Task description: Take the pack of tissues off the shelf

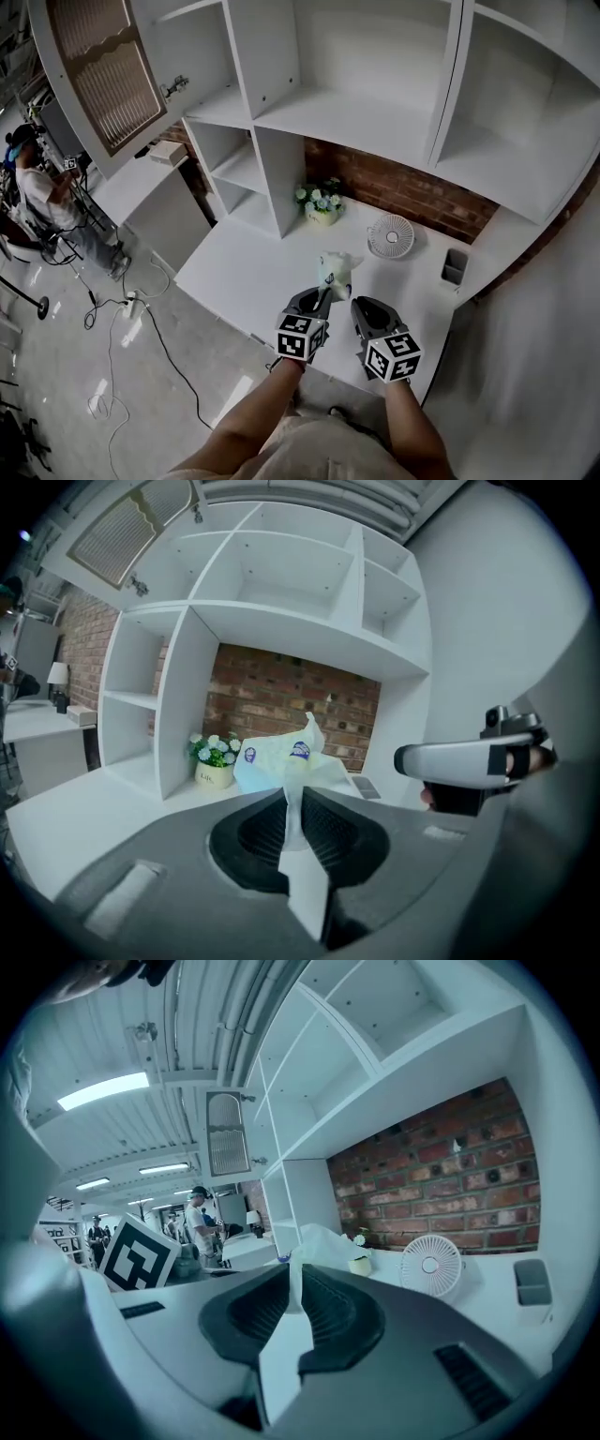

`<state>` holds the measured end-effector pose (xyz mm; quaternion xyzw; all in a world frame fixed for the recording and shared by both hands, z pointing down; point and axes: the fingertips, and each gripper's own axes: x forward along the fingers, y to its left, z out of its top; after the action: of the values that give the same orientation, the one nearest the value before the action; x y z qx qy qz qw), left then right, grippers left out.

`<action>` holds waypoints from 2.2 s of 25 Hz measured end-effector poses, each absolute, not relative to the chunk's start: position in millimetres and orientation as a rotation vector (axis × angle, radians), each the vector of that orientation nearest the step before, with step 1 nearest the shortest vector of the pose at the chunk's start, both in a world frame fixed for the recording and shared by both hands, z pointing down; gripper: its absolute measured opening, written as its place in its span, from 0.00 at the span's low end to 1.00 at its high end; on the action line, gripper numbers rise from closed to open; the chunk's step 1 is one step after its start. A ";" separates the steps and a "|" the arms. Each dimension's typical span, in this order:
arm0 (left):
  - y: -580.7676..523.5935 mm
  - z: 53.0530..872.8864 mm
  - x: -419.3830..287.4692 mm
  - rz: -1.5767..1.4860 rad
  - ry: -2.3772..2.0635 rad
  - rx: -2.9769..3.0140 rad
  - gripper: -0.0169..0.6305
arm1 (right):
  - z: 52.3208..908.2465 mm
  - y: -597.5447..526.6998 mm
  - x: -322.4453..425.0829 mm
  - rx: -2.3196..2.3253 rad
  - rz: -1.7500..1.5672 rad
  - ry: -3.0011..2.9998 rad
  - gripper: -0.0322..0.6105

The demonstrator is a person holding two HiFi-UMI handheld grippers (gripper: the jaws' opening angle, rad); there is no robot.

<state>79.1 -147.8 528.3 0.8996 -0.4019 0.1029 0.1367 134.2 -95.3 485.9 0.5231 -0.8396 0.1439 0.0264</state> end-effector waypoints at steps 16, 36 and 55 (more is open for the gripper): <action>-149.1 634.9 107.5 0.453 -1.007 2.525 0.08 | 567.5 -99.8 151.5 1.643 0.581 -2.463 0.12; -169.0 688.8 119.5 0.537 -0.947 2.481 0.08 | 627.6 -119.5 161.2 1.622 0.682 -2.370 0.12; -169.8 710.5 115.2 0.584 -0.914 2.374 0.37 | 640.6 -122.3 156.9 1.600 0.716 -2.356 0.12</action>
<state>115.2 -169.8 710.5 0.8777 -0.3378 0.2158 0.2626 156.9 -122.3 640.6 0.5420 -0.7981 0.2427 0.1021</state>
